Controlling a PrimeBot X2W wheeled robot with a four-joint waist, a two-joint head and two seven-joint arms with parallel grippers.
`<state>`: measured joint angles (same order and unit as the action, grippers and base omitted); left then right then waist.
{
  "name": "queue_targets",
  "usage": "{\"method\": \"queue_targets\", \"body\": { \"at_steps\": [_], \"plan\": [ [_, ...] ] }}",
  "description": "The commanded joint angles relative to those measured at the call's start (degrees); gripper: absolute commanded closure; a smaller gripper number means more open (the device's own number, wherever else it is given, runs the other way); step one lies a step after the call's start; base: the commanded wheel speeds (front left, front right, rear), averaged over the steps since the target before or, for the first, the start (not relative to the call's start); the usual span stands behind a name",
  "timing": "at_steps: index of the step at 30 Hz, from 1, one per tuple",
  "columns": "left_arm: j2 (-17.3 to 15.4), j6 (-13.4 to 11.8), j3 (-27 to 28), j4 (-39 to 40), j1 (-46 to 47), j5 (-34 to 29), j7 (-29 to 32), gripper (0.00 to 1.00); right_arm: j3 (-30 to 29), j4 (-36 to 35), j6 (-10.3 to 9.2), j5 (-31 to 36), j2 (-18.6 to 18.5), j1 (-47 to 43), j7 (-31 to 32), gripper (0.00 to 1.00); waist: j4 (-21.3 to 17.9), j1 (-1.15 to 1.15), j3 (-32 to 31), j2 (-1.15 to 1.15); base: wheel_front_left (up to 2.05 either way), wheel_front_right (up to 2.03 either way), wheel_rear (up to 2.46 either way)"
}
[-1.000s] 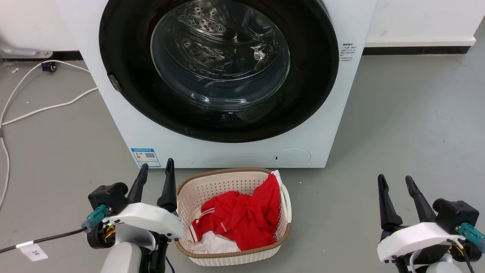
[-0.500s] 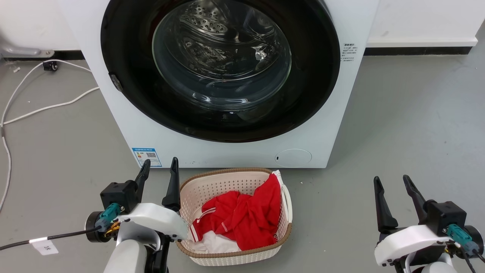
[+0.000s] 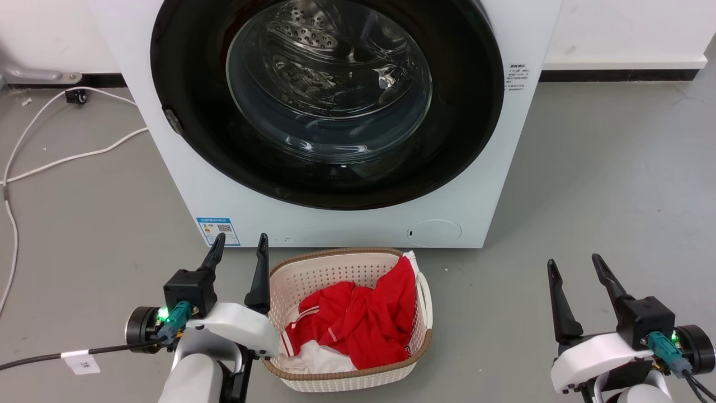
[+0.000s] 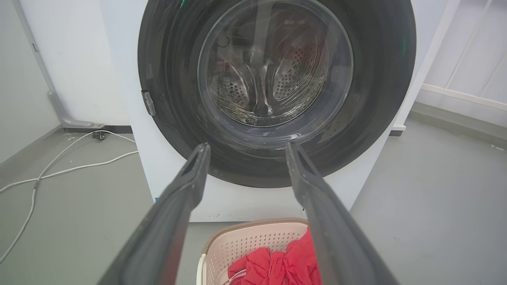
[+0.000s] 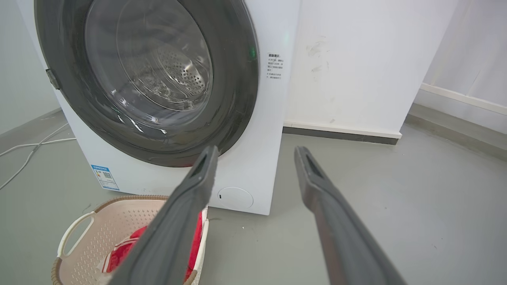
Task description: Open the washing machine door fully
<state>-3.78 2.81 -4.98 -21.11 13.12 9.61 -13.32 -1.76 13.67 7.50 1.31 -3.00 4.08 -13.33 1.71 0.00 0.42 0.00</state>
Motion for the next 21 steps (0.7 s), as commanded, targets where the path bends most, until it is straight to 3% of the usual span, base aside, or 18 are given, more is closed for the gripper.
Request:
{"method": "queue_targets", "body": {
  "at_steps": [1,21],
  "plan": [
    [-0.29,-0.19,-0.01,-0.05,0.82,-1.04,-0.44,0.00,0.01,0.03,-0.02,1.22,0.18,0.41,-0.41,0.00,0.02,0.00,-0.02,0.00,0.00,0.00,0.00],
    [0.01,-0.14,0.61,-1.26,0.74,-5.57,-1.90,0.00,-0.53,1.17,-0.03,3.17,0.20,0.86,-1.88,0.00,-0.02,0.00,0.06,0.00,0.00,0.00,0.00]
  ]
}}
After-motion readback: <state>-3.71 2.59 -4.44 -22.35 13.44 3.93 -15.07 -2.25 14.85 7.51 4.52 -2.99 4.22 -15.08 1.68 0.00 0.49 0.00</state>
